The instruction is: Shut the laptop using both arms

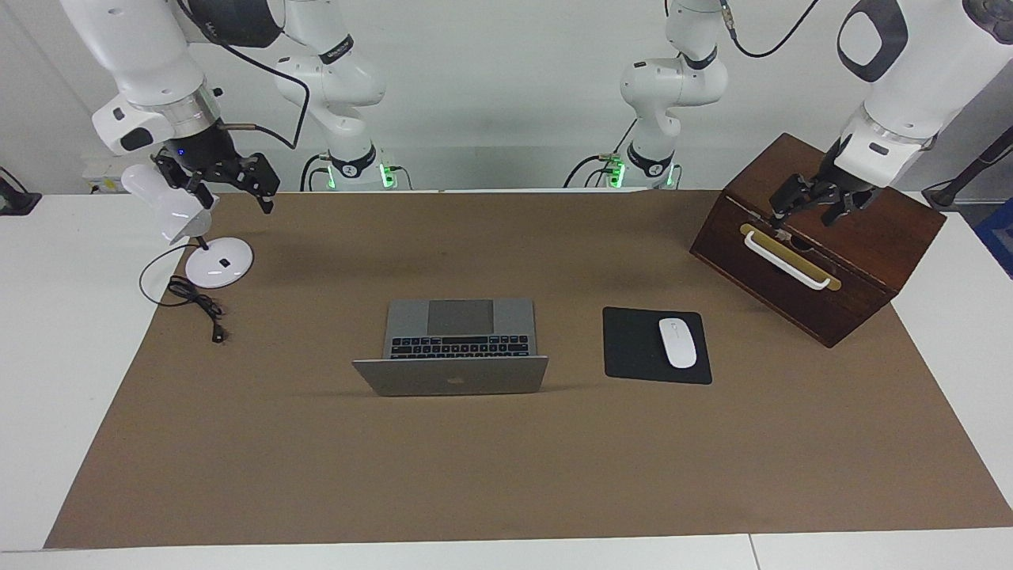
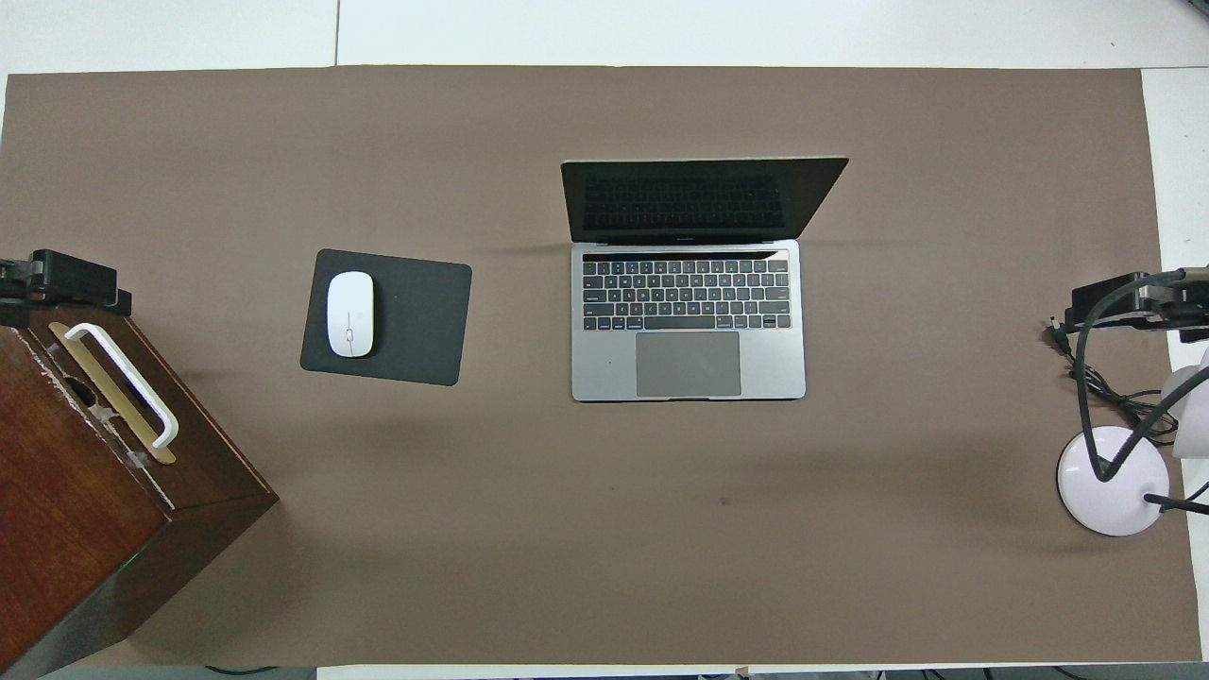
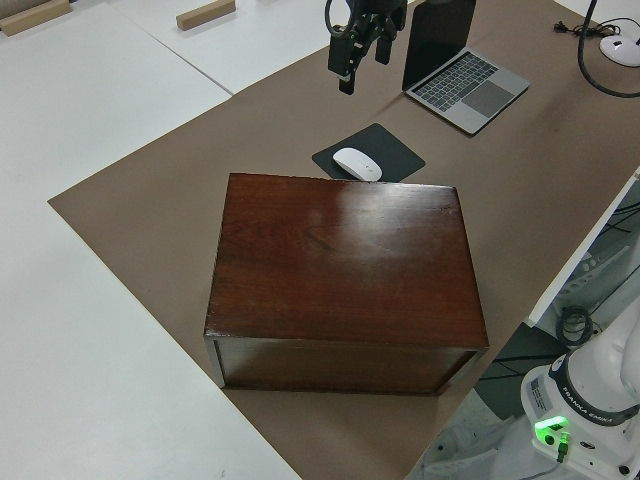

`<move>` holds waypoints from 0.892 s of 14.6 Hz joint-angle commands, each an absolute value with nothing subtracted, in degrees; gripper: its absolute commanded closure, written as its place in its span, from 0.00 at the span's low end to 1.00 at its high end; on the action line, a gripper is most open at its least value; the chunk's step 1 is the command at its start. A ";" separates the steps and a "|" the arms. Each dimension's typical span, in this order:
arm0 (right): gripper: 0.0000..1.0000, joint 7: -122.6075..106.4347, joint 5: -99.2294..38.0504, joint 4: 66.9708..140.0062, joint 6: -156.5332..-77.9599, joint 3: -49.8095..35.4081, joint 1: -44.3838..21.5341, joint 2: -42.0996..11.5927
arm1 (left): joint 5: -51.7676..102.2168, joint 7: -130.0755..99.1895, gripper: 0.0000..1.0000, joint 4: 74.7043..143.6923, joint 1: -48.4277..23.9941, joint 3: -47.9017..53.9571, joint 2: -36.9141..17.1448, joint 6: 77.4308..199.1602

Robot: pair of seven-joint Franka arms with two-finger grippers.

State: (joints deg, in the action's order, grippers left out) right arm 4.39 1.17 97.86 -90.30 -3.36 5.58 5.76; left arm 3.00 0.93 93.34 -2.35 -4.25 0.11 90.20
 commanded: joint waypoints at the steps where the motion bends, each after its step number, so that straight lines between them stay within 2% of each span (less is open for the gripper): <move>1: 0.00 3.52 0.09 98.97 -91.32 -3.52 6.24 7.03 | 2.20 1.41 0.00 93.43 -1.93 -3.96 0.79 90.44; 13: 0.00 2.11 0.09 98.79 -92.45 -3.34 6.50 6.86 | 2.11 1.93 0.00 93.95 -1.93 -3.96 1.14 90.18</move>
State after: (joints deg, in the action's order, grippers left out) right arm 4.05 1.17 97.86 -90.52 -3.21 5.62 6.14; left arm 3.00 1.08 93.34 -2.35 -4.25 0.12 90.20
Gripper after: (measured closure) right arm 0.000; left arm 0.000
